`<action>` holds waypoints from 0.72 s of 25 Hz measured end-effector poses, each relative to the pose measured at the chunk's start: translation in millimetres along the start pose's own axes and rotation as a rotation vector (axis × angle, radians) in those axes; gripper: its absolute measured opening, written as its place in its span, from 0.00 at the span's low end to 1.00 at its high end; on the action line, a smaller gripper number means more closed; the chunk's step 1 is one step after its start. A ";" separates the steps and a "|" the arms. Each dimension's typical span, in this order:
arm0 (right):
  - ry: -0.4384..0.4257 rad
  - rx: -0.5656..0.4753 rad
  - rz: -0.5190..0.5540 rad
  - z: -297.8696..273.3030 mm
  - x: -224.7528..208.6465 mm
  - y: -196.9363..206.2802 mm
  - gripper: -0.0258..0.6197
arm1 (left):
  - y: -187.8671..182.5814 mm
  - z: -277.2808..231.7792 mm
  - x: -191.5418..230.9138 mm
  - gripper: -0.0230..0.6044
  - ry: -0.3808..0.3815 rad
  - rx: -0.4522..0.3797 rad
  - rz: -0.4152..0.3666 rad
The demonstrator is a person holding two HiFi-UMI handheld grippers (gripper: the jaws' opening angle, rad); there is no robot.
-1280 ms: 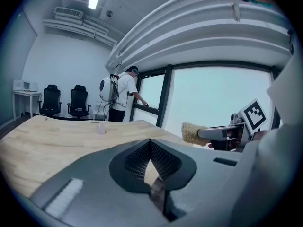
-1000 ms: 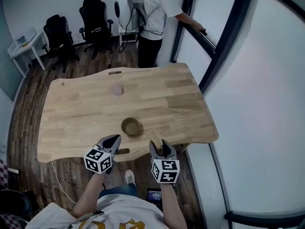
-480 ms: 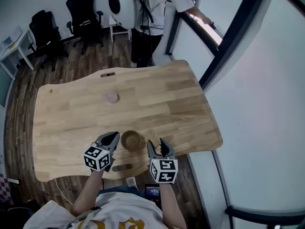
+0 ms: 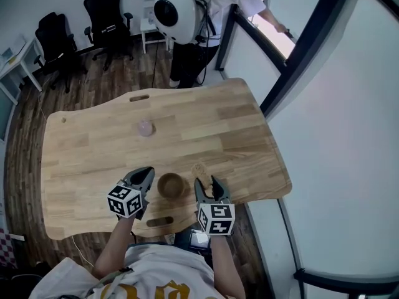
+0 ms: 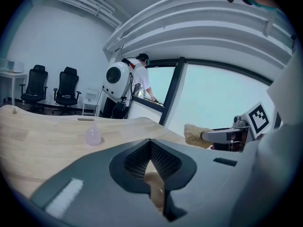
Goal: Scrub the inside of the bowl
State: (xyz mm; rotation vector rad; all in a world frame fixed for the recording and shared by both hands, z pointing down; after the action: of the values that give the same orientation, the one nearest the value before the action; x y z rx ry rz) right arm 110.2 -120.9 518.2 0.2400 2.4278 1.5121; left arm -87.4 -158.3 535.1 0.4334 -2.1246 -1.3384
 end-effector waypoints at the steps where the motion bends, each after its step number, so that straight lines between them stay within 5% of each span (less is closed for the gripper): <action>1: -0.005 -0.007 0.002 -2.5 -1.0 -2.8 0.33 | -1.7 -1.6 0.7 0.04 -0.003 0.001 -0.002; 18: -0.132 0.063 0.009 -29.7 8.0 23.3 0.33 | 28.4 -12.4 5.2 0.04 -0.035 0.065 0.036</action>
State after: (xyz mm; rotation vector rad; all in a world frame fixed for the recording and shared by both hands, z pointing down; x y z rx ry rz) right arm 93.2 -133.7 550.4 0.3531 2.3758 1.3785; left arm -82.7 -157.3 566.1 0.3992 -2.1989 -1.2682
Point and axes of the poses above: the fingertips, and each gripper's own axes: z backward along the fingers, x to its left, y out of its underside, the point moved 2 cm from there along z, backward along the fingers
